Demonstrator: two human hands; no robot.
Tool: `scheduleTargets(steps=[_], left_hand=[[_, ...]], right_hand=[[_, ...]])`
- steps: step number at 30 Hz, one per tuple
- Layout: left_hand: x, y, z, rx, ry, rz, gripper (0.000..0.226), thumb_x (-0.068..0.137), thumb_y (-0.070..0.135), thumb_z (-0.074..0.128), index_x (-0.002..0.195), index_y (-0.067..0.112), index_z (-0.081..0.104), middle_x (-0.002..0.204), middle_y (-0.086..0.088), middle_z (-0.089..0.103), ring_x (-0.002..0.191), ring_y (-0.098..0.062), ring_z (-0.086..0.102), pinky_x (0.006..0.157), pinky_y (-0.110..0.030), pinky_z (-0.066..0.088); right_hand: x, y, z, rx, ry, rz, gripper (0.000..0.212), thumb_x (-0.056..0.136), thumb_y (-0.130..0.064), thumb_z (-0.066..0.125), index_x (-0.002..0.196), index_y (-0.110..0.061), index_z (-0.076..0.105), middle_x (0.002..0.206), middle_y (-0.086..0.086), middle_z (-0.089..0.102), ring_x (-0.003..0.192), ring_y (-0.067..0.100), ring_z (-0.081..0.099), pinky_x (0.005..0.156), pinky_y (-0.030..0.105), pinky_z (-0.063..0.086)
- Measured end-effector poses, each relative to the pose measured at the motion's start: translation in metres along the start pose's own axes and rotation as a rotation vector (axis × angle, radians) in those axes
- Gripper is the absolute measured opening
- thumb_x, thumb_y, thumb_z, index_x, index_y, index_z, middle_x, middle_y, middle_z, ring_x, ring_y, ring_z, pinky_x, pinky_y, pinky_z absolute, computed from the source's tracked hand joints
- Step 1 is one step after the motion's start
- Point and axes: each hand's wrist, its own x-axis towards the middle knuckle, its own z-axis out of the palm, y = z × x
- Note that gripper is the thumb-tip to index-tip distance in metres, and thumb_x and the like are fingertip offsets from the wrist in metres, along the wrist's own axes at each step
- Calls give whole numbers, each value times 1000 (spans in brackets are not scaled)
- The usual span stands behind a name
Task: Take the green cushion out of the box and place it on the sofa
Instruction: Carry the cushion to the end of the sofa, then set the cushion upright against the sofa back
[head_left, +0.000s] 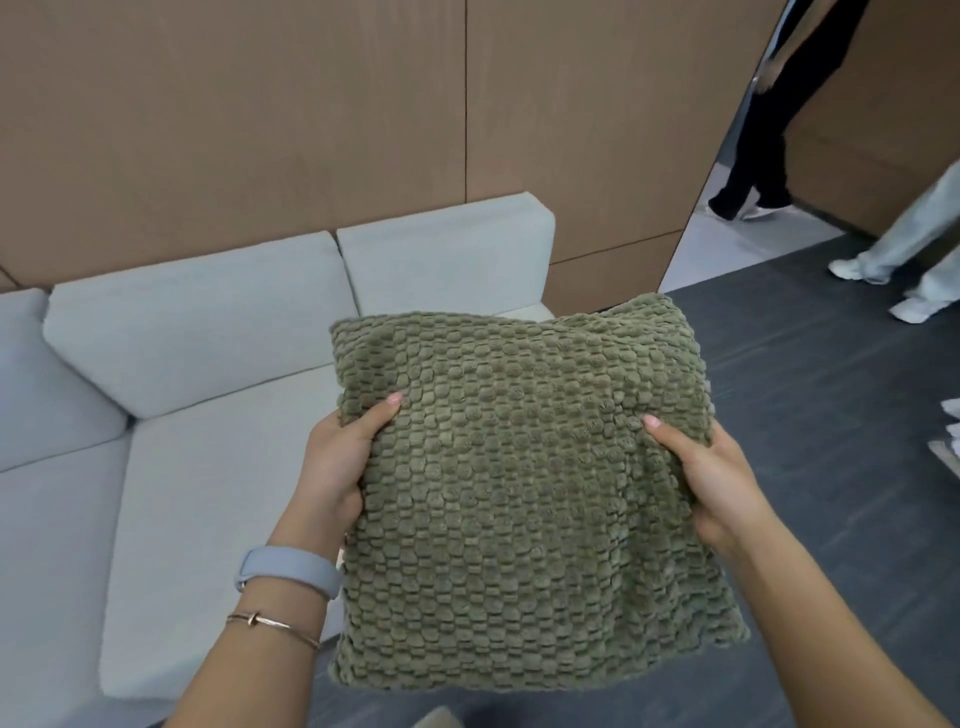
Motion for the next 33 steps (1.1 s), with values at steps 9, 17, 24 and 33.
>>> scheduleTargets(steps=[9,17,24,33], left_hand=[[62,-12,48,-17,103,-22,14,79,17,70,91,12,68,95,-8,72,89,-21,69,76,-33,54],[153,-6,106,-67,139,-39,17,77,17,72,92,10,67,96,-10,72,90,-23,69,78,-33,54],[206,3,130,-91,229,-58,21,77,20,73,95,11,67,97,-10,72,91,-25,69,78,-33,53],[281,-3,150,-138,364,-52,35,80,17,70,112,5,63,100,-11,71,90,-25,69,74,-34,54]], right_hand=[[103,-9,7,-35,-64,79,36,80,-16,71,115,-19,61,114,10,69,104,29,66,93,50,50],[211,-45,26,-80,-98,82,39,82,-17,69,119,-19,58,110,7,69,100,27,66,84,42,52],[285,-69,54,-151,-206,100,42,83,-19,68,123,-20,56,112,5,68,103,25,64,90,44,50],[398,-66,101,-231,-365,125,42,83,-19,67,123,-20,55,109,2,68,100,22,64,86,39,50]])
